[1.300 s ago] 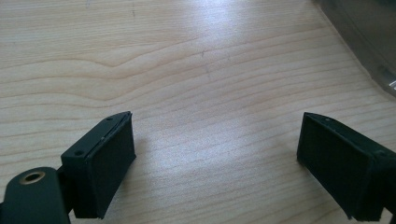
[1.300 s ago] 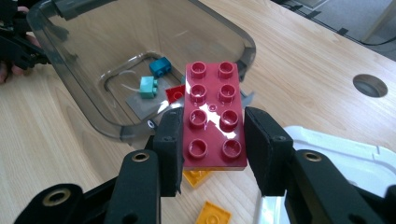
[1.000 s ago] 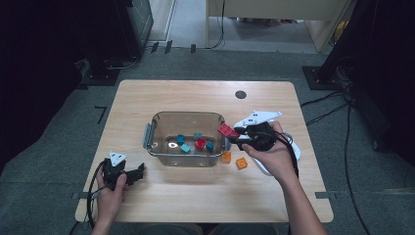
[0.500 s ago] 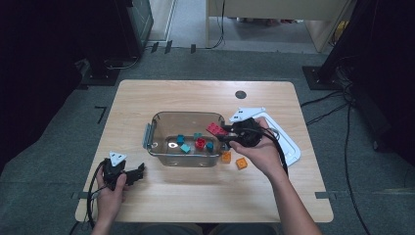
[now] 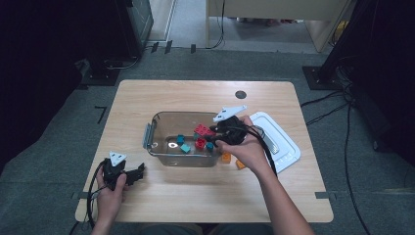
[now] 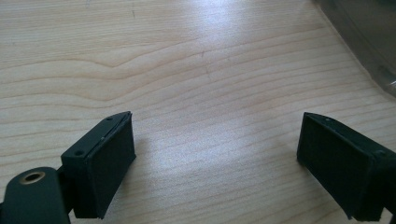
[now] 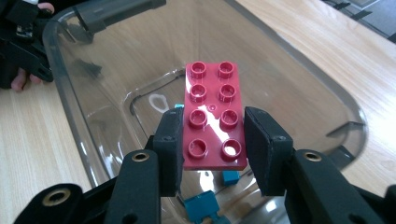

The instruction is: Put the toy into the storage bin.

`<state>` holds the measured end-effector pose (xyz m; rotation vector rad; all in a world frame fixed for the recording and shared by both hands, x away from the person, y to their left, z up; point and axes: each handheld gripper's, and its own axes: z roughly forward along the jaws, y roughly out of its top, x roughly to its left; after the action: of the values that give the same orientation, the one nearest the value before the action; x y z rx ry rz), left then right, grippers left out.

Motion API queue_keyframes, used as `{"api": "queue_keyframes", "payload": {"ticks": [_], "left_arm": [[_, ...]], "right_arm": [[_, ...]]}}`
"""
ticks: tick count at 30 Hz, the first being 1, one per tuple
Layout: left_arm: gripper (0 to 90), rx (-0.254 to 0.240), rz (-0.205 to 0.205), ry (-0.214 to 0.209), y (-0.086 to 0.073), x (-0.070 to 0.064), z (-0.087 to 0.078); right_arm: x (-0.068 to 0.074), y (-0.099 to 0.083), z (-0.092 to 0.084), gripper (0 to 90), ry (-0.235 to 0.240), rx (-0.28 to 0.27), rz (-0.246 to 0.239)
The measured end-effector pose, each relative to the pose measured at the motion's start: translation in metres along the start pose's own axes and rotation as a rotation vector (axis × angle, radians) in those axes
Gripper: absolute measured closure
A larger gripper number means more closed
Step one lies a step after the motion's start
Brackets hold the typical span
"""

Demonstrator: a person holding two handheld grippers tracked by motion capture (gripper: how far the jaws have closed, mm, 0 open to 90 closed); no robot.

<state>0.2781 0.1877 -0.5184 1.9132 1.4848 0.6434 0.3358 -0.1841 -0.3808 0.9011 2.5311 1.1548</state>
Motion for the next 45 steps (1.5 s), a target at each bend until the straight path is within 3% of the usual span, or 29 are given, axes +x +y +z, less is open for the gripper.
{"api": "queue_keyframes", "payload": {"ticks": [10,16,26,35,45], "left_arm": [[11.1,0.0,0.0,0.0,0.0,0.0,0.0],[11.1,0.0,0.0,0.0,0.0,0.0,0.0],[11.1,0.0,0.0,0.0,0.0,0.0,0.0],[11.1,0.0,0.0,0.0,0.0,0.0,0.0],[11.1,0.001,0.001,-0.001,0.0,0.0,0.0]], "right_arm": [[-0.001,0.002,0.02,60.4,-0.007,0.072,0.01],[-0.001,0.002,0.022,60.0,0.0,0.089,0.018],[0.0,0.002,0.014,53.5,0.0,0.055,0.035],[-0.002,-0.003,-0.004,45.8,-0.003,0.009,0.038],[-0.007,-0.017,-0.031,35.7,-0.051,-0.055,0.062]]}}
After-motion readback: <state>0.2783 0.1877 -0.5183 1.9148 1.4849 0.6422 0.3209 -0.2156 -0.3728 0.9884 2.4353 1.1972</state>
